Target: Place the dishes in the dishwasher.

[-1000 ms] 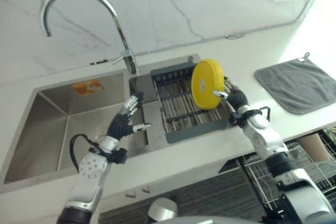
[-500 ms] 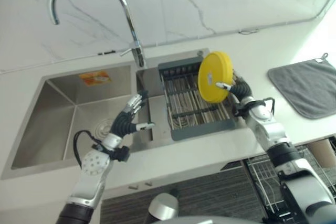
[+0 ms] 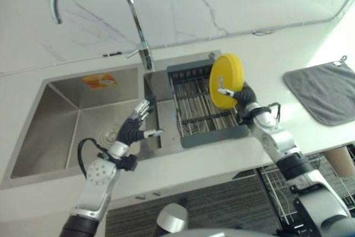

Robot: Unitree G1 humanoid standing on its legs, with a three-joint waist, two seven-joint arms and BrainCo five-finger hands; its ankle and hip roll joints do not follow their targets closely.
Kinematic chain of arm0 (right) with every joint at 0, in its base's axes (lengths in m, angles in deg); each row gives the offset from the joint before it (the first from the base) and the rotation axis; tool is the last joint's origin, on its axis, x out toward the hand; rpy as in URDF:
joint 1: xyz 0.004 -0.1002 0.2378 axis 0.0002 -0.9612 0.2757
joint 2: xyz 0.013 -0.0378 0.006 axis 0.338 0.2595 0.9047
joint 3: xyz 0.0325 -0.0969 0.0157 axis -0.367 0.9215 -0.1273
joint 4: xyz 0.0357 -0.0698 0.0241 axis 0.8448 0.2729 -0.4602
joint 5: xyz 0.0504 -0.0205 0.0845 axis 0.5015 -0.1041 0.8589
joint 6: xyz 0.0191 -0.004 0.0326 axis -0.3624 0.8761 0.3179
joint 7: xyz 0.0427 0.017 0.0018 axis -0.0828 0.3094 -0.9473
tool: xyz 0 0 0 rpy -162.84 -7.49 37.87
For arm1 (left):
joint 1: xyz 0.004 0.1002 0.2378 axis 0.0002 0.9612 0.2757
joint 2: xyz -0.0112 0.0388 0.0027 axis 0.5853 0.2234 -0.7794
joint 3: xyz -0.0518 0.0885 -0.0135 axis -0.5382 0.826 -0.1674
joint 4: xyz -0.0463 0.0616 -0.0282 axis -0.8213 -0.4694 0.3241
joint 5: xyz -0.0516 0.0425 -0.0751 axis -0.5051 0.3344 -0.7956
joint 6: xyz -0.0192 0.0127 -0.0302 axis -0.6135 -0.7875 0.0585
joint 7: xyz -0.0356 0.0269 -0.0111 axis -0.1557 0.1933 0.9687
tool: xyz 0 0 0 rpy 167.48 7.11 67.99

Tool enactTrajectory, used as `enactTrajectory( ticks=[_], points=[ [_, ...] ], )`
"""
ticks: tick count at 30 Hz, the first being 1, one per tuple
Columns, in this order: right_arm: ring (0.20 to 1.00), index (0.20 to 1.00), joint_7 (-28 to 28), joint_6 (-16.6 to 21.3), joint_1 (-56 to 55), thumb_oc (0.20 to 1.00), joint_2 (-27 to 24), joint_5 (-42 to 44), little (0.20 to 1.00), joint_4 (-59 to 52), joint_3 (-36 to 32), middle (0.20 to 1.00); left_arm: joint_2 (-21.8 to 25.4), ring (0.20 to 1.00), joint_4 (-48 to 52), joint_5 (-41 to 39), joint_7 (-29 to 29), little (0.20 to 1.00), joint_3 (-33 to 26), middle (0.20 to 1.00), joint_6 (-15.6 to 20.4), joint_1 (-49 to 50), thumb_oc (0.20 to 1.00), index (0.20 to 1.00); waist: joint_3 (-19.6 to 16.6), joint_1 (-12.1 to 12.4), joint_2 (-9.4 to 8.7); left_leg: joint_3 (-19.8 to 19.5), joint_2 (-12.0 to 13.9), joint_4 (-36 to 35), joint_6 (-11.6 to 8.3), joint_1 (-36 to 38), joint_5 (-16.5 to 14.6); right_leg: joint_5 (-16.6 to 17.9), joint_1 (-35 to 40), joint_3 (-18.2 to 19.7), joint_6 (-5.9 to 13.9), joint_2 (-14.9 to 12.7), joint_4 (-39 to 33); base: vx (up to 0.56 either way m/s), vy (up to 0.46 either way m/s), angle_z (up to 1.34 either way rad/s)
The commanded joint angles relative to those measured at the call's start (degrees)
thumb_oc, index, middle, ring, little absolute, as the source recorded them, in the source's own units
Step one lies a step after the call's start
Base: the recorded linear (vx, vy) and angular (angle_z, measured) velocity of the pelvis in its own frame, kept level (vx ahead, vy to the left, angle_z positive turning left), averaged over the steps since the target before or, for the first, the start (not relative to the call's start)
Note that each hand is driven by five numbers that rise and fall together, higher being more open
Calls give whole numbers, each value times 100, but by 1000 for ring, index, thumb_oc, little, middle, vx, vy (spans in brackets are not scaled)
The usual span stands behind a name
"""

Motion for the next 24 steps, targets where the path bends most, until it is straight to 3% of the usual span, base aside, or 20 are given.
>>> enactTrajectory(
  ticks=[1,3,4,5,9,14,21,24],
  points=[
    [1000,1000,-413,203,372,1000,124,-394,1000,-382,17,1000,240,1000,378,-74,-115,1000,174,1000,228,-139,1000,1000,-187,65,-194,360,321,534,-201,-438,-468,-544,-145,401,408,-473,599,0,0,0],
    [1000,1000,-624,187,415,1000,111,-694,1000,-331,-2,1000,239,1000,370,-82,-122,1000,188,1000,214,-155,1000,1000,-191,69,-189,362,319,543,-203,-445,-472,-541,-145,401,411,-477,600,0,0,0],
    [868,868,-1063,116,577,868,13,-1031,868,-69,-11,868,242,1000,381,-108,-135,1000,262,1000,175,-187,1000,1000,-191,96,-156,344,308,545,-197,-453,-473,-533,-148,396,410,-482,601,0,0,0],
    [200,200,-1308,150,710,200,-33,-1261,200,170,-29,200,248,1000,370,-133,-125,1000,322,1000,149,-232,1000,1000,-179,119,-133,330,299,550,-195,-460,-475,-524,-150,389,412,-491,603,-7,34,0],
    [200,200,-1728,257,977,200,-179,-1580,200,753,-95,200,243,1000,295,-239,-101,1000,496,1000,226,-319,1000,1000,-162,185,-39,285,273,558,-193,-520,-464,-496,-188,338,432,-544,618,-14,36,1],
    [200,200,-1757,295,1124,200,-279,-1521,200,1041,-112,200,260,1000,268,-327,-87,1000,575,1000,253,-383,1000,1000,-142,225,16,241,246,584,-192,-576,-455,-484,-226,298,449,-585,647,-10,23,1],
    [200,200,-1283,1108,1205,200,-158,-329,200,1400,-216,200,236,1000,231,-552,92,1000,603,1000,248,-346,1000,1000,-137,307,121,120,186,620,-174,-624,-459,-489,-254,227,463,-661,702,17,36,10],
    [200,200,-963,1537,1021,200,90,812,200,1226,-291,200,186,1000,212,-570,152,1000,553,1000,274,-289,1000,1000,-138,292,133,133,191,602,-158,-595,-454,-507,-237,222,446,-664,716,0,0,0]
  ],
)
